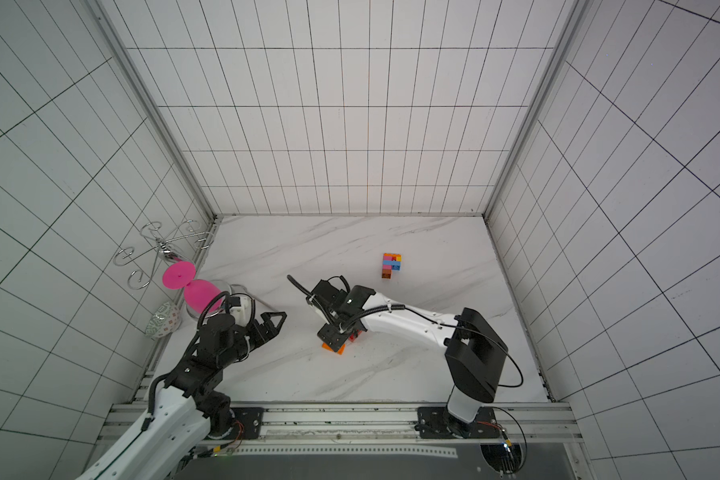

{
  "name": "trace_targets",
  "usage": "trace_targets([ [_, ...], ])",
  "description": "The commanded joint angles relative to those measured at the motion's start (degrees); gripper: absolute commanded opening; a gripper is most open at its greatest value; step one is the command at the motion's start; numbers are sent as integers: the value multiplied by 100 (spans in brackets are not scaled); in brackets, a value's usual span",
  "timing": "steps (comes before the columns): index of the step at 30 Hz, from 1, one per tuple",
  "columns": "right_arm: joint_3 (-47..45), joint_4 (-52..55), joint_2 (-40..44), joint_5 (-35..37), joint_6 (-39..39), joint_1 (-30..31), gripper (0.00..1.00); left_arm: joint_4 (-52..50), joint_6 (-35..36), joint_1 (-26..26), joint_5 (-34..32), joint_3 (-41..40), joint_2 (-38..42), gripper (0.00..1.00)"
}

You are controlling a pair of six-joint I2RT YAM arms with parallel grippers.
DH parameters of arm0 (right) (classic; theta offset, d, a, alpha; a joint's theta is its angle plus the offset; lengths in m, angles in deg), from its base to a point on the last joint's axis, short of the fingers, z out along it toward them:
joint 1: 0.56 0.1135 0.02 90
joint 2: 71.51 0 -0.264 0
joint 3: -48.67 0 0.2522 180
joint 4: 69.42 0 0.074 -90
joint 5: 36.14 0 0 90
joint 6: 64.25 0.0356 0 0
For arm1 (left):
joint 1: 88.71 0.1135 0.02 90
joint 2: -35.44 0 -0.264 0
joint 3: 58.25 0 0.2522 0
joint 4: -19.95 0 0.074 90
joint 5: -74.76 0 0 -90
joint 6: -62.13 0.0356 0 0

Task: Assemble the letter p with lego
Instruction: Adjust the lego brick at the center of the board.

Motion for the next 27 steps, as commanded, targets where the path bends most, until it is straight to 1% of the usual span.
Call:
trace_targets([
  [1, 105, 255, -108, 126, 313, -565, 75, 332, 368, 20, 74, 286, -401, 98],
  [3, 436, 634, -434, 30, 374, -832, 75, 467, 554, 20, 139, 457, -792, 98],
  [6, 922, 1163, -971, -134, 367, -1046, 74, 635, 804, 19, 243, 701, -1321, 97],
  [9, 1416, 1617, -1519, -344, 332, -1141, 73, 803, 982, 20, 359, 882, -1821, 97],
  [12, 1984, 2088, -2092, -283, 271, -1157, 71, 1180, 1104, 20, 334, 876, -2249, 97],
  [15, 2416, 2361, -2543, -149, 230, -1168, 71, 1582, 1167, 20, 217, 771, -2526, 97],
  [18, 2806, 2634, -2946, -27, 202, -1189, 69, 2086, 1158, 16, 249, 585, -2719, 97],
  [21, 3089, 2756, -3207, 0, 191, -1208, 68, 2544, 1128, 20, 320, 402, -2827, 97],
  [23, 3274, 2836, -3348, 17, 184, -1217, 66, 2644, 1144, 20, 343, 388, -2892, 97],
  [26, 3513, 2978, -3554, 39, 173, -1238, 62, 2771, 1131, 20, 382, 365, -3015, 97],
  [27, 3567, 3051, -3609, 32, 164, -1244, 56, 2791, 1132, 20, 437, 374, -3047, 97],
])
